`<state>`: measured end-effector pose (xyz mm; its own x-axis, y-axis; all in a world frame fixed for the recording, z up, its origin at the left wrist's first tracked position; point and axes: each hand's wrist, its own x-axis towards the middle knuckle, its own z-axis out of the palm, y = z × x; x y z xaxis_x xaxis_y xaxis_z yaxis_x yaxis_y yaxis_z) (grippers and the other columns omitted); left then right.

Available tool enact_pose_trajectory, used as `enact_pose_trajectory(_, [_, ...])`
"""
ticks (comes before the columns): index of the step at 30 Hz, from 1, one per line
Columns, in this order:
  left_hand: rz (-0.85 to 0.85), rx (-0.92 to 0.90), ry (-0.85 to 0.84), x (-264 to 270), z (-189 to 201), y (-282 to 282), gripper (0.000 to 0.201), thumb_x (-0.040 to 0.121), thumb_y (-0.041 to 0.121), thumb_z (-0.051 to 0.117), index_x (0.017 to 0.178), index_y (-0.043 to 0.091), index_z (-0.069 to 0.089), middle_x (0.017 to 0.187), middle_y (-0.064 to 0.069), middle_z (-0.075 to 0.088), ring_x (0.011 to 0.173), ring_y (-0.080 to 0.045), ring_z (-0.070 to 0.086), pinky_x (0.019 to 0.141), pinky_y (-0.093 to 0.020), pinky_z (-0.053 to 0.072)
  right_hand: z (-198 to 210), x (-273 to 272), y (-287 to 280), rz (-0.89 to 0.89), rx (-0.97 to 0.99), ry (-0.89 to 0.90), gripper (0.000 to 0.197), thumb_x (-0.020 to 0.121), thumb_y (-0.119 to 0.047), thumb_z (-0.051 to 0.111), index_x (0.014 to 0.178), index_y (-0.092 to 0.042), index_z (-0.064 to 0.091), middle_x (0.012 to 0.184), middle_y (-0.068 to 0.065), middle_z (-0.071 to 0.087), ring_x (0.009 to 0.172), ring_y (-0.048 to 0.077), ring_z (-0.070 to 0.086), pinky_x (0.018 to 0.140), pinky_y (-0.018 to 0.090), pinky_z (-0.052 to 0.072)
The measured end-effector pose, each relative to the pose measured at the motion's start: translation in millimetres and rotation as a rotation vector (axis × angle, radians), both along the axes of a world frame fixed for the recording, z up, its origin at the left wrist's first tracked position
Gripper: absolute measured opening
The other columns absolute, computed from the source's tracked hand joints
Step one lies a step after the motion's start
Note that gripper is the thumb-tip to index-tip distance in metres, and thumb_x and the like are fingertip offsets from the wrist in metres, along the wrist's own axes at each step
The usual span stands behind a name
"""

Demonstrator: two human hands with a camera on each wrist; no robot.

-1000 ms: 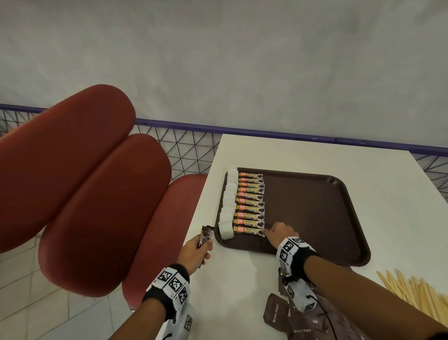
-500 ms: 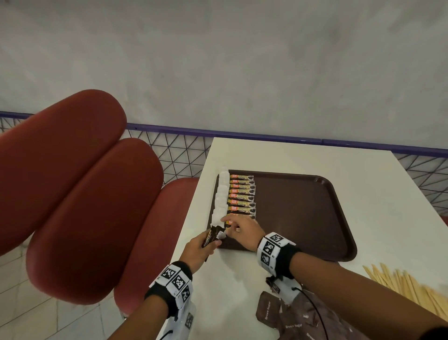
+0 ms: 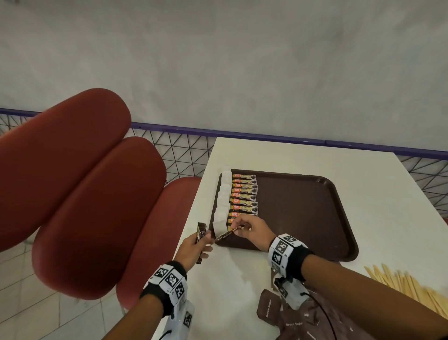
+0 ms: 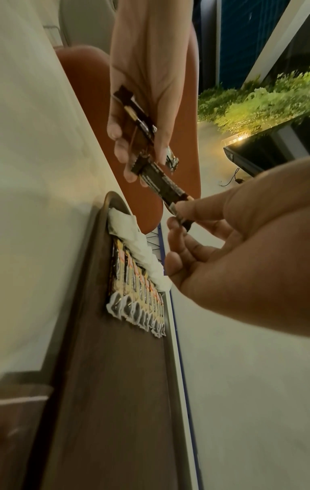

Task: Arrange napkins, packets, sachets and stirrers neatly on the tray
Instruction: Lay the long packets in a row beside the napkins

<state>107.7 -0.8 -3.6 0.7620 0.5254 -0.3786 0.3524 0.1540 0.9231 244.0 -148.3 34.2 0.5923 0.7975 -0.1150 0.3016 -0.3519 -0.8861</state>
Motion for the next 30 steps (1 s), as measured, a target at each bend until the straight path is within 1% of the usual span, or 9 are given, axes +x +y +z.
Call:
enact_pose_trajectory(2, [0.010, -0.037, -0.023, 2.7, 1.9, -2.1, 0.012, 0.093, 0.007, 0.054, 0.102, 0.009, 0.062, 0.081, -0.004, 0.066, 0.069, -0.015, 0.061, 0.056, -0.019, 0.050, -4.5, -0.6, -2.8, -0.026, 0.018, -0.010, 0.034, 0.081, 0.001, 0.063, 0.074, -0.033, 0.058, 0.084, -0.019, 0.059, 0.067, 0.010, 0.043, 0.063, 0.011, 0.039])
enact_pose_trajectory(6, [0.037, -0.061, -0.063, 6.1, 0.9, -0.5, 0.020, 0.088, -0.003, 0.058, 0.107, -0.002, 0.064, 0.074, -0.007, 0.062, 0.063, -0.013, 0.057, 0.055, -0.016, 0.051, -6.7, -0.6, -10.6, -0.062, 0.040, -0.039, 0.035, 0.079, 0.000, 0.064, 0.074, -0.034, 0.058, 0.083, -0.016, 0.056, 0.071, 0.008, 0.043, 0.067, 0.012, 0.038])
enact_pose_trajectory(12, [0.071, -0.144, -0.118, 8.8, 1.1, -1.6, 0.017, 0.086, -0.002, 0.060, 0.097, 0.009, 0.068, 0.093, -0.007, 0.068, 0.076, -0.015, 0.062, 0.061, -0.015, 0.053, -5.5, 0.4, -20.3, -0.065, -0.004, -0.006, 0.031, 0.079, -0.003, 0.067, 0.082, -0.032, 0.058, 0.084, -0.009, 0.046, 0.074, 0.003, 0.042, 0.074, 0.019, 0.039])
enact_pose_trajectory(15, [0.066, -0.166, -0.119, 10.5, 1.7, -4.9, 0.018, 0.086, -0.003, 0.060, 0.096, 0.010, 0.068, 0.091, -0.006, 0.068, 0.070, -0.010, 0.063, 0.061, -0.016, 0.053, -7.1, 1.1, -22.5, -0.070, 0.013, 0.050, 0.030, 0.079, -0.001, 0.067, 0.084, -0.030, 0.060, 0.084, -0.006, 0.048, 0.071, 0.005, 0.044, 0.070, 0.016, 0.040])
enact_pose_trajectory(17, [0.037, -0.174, -0.106, 11.8, 3.2, -7.1, 0.018, 0.085, -0.003, 0.060, 0.095, 0.010, 0.068, 0.085, -0.007, 0.068, 0.065, -0.010, 0.061, 0.060, -0.017, 0.052, -9.5, 1.6, -22.6, -0.089, 0.063, 0.102, 0.031, 0.079, 0.002, 0.065, 0.085, -0.028, 0.060, 0.084, -0.005, 0.052, 0.077, 0.011, 0.049, 0.075, 0.020, 0.043])
enact_pose_trajectory(22, [0.001, -0.154, -0.109, 18.4, 9.8, -11.9, 0.014, 0.086, -0.002, 0.059, 0.096, 0.005, 0.067, 0.081, -0.007, 0.066, 0.067, -0.013, 0.060, 0.060, -0.017, 0.052, -18.5, 3.7, -15.1, -0.234, 0.068, 0.153, 0.041, 0.080, -0.001, 0.066, 0.111, -0.020, 0.049, 0.109, -0.002, 0.049, 0.096, 0.014, 0.048, 0.079, 0.021, 0.044])
enact_pose_trajectory(24, [0.039, -0.150, -0.136, 22.1, 11.6, -13.6, 0.017, 0.087, -0.003, 0.058, 0.102, 0.000, 0.065, 0.080, -0.005, 0.066, 0.061, -0.007, 0.061, 0.060, -0.016, 0.052, -20.0, 5.0, -10.2, -0.292, -0.017, 0.169, 0.036, 0.081, -0.011, 0.068, 0.109, -0.016, 0.046, 0.104, -0.003, 0.049, 0.091, 0.014, 0.049, 0.077, 0.023, 0.043])
enact_pose_trajectory(27, [0.085, -0.155, -0.177, 27.2, 12.3, -16.8, 0.020, 0.088, -0.003, 0.057, 0.107, -0.004, 0.063, 0.083, -0.005, 0.066, 0.062, -0.006, 0.062, 0.059, -0.014, 0.052, -16.3, 2.1, -2.4, -0.231, -0.132, 0.261, 0.015, 0.089, -0.025, 0.059, 0.094, -0.012, 0.055, 0.083, -0.002, 0.054, 0.070, 0.011, 0.052, 0.060, 0.018, 0.045])
enact_pose_trajectory(30, [0.065, -0.130, -0.184, 29.9, 13.8, -24.2, 0.021, 0.088, -0.003, 0.057, 0.108, -0.003, 0.063, 0.086, -0.006, 0.067, 0.068, -0.008, 0.063, 0.061, -0.015, 0.053, -13.9, -4.5, 5.0, -0.130, -0.128, 0.333, 0.018, 0.094, -0.026, 0.052, 0.092, -0.010, 0.060, 0.079, 0.000, 0.058, 0.064, 0.007, 0.051, 0.057, 0.014, 0.042])
